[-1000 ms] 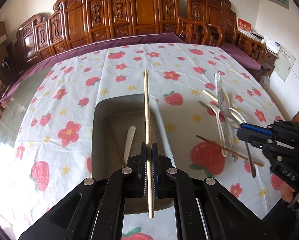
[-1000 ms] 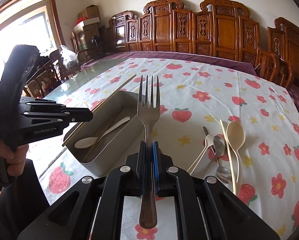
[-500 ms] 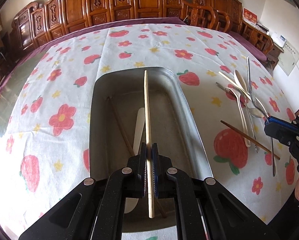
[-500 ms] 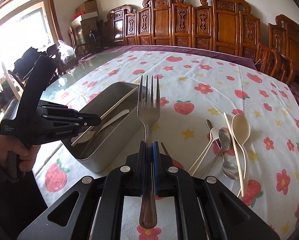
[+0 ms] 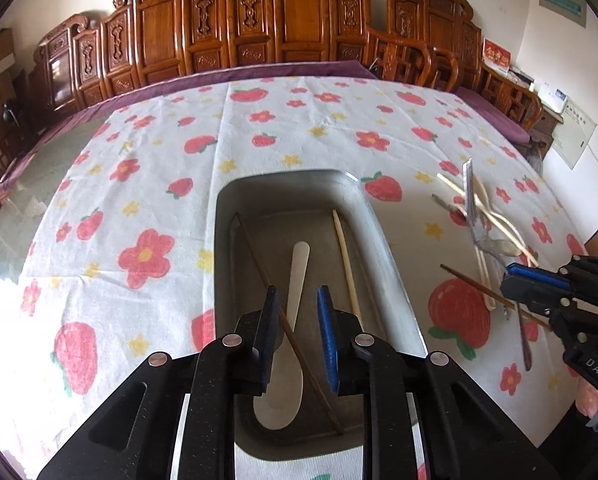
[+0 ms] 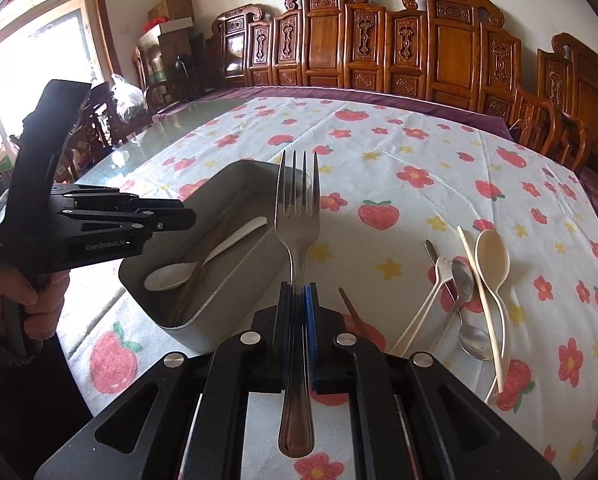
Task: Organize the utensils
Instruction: 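Lower the steel fork into the tray and open the right tool, then move the right tool back to the pile and grasp another chopstick, then grasp the white plastic fork with the left tool while the right tool holds the chopstick, then carry the white fork into the tray and open the left tool while right holds chopstick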
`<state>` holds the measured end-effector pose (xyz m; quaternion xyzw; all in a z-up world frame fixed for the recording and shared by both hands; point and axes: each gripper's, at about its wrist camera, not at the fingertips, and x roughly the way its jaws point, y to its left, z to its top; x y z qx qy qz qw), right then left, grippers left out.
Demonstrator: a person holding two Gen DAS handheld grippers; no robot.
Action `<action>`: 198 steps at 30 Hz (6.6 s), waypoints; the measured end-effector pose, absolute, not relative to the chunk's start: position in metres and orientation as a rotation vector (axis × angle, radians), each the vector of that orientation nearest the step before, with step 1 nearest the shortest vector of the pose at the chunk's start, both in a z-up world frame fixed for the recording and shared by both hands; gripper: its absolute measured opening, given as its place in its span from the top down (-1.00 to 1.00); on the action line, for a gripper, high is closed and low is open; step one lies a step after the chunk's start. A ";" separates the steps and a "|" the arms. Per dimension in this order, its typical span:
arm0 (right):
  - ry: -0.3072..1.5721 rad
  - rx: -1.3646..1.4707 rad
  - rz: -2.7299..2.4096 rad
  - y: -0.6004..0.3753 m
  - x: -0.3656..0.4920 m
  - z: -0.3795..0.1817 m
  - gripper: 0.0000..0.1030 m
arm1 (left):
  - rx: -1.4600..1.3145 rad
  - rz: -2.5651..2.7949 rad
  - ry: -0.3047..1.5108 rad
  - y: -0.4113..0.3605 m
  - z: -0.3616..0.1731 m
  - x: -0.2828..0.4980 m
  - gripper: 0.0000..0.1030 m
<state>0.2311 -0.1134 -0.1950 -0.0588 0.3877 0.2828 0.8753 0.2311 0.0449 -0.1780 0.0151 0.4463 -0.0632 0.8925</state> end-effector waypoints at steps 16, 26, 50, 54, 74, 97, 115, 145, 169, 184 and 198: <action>0.794 -0.167 0.597 -0.053 0.232 -0.169 0.83 | -0.008 -0.097 0.798 0.085 -0.134 0.213 0.34; 0.819 -0.174 0.606 -0.021 0.247 -0.170 0.84 | -0.053 -0.023 0.760 0.121 -0.126 0.208 -0.30; 0.965 -0.194 0.572 0.029 0.274 -0.235 0.83 | -0.092 0.029 0.771 0.148 -0.131 0.213 -0.58; 0.972 -0.199 0.561 0.025 0.276 -0.237 0.83 | -0.086 0.024 0.775 0.144 -0.132 0.214 -0.58; 0.873 -0.229 0.453 -0.115 0.242 -0.180 0.47 | -0.046 -0.090 0.788 0.095 -0.134 0.212 -0.58; 1.080 -0.268 0.389 -0.196 0.221 -0.262 0.69 | 0.091 -0.331 0.850 -0.036 -0.165 0.192 -0.58; 0.882 -0.091 0.325 -0.229 0.231 -0.221 0.88 | 0.085 -0.355 0.877 -0.053 -0.179 0.193 -0.58; 0.878 0.057 0.236 -0.275 0.264 -0.246 0.88 | 0.205 -0.347 0.931 -0.118 -0.205 0.248 -0.11; 0.873 0.095 0.261 -0.275 0.263 -0.243 0.88 | 0.185 -0.305 1.052 -0.158 -0.244 0.311 0.73; 0.872 0.097 0.275 -0.271 0.263 -0.242 0.88 | 0.181 -0.247 1.007 -0.124 -0.221 0.302 0.88; 0.850 0.091 0.327 -0.252 0.257 -0.231 0.88 | 0.186 -0.256 0.948 -0.112 -0.190 0.271 0.88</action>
